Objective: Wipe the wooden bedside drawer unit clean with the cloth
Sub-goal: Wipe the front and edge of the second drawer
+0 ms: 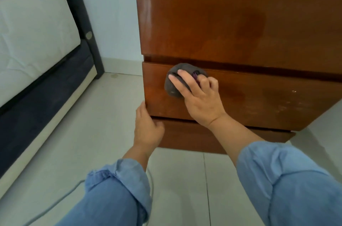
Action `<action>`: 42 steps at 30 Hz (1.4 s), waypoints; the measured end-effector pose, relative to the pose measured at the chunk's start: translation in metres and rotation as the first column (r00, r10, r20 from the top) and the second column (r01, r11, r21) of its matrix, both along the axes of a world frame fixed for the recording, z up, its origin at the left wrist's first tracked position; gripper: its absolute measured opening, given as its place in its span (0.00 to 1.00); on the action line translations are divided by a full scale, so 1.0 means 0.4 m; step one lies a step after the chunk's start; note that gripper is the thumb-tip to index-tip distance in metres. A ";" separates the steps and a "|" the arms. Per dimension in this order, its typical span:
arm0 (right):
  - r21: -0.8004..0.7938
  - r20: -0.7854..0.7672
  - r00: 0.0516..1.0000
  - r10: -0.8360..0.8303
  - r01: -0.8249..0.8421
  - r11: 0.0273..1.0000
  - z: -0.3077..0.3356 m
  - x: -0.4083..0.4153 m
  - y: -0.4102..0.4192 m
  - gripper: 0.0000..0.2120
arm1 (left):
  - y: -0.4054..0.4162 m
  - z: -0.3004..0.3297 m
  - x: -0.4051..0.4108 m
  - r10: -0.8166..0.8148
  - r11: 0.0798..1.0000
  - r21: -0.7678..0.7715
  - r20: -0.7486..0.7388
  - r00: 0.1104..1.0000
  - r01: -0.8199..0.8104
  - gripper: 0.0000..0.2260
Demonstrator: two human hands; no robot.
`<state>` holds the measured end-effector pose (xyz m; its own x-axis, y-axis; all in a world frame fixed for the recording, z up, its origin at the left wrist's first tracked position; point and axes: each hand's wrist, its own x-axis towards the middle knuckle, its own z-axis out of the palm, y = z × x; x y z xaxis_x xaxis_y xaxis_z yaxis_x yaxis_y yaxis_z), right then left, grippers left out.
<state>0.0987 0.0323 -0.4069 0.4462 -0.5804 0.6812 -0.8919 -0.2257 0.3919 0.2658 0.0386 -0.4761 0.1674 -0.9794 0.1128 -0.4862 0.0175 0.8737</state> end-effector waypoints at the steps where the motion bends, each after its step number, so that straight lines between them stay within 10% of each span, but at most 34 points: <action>1: -0.040 0.001 1.000 -0.019 0.019 0.999 -0.017 0.005 -0.010 0.26 | -0.009 -0.010 -0.014 0.003 0.999 -0.041 -0.039 0.999 -0.005 0.32; 7: -0.177 -0.098 0.995 -0.006 -0.012 0.984 -0.137 0.022 -0.056 0.25 | -0.034 -0.074 -0.010 0.082 0.990 -0.099 -0.143 0.986 -0.096 0.33; 17: 0.300 -0.347 0.914 0.208 -0.102 0.948 -0.234 0.012 -0.010 0.28 | -0.019 -0.090 0.017 -0.036 0.993 0.111 -0.135 0.990 0.051 0.33; 23: -0.055 -0.012 0.991 0.130 -0.131 0.990 -0.011 0.048 -0.007 0.23 | 0.003 -0.066 0.029 -0.086 0.962 0.247 -0.122 0.989 0.114 0.38; 30: -0.142 -0.162 0.985 0.055 -0.078 0.987 -0.062 0.101 -0.073 0.24 | 0.021 -0.089 0.025 -0.081 0.987 0.137 -0.050 0.995 0.087 0.34; 42: 0.314 -0.312 0.935 0.169 -0.066 0.947 -0.256 0.061 -0.009 0.29 | 0.015 -0.123 0.024 -0.020 0.998 0.061 0.122 0.992 0.013 0.33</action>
<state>0.1231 0.0287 -0.5092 0.6930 -0.6603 0.2895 -0.6825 -0.4714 0.5586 0.2754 0.0445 -0.5255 0.1394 -0.9876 0.0727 -0.5895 -0.0238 0.8074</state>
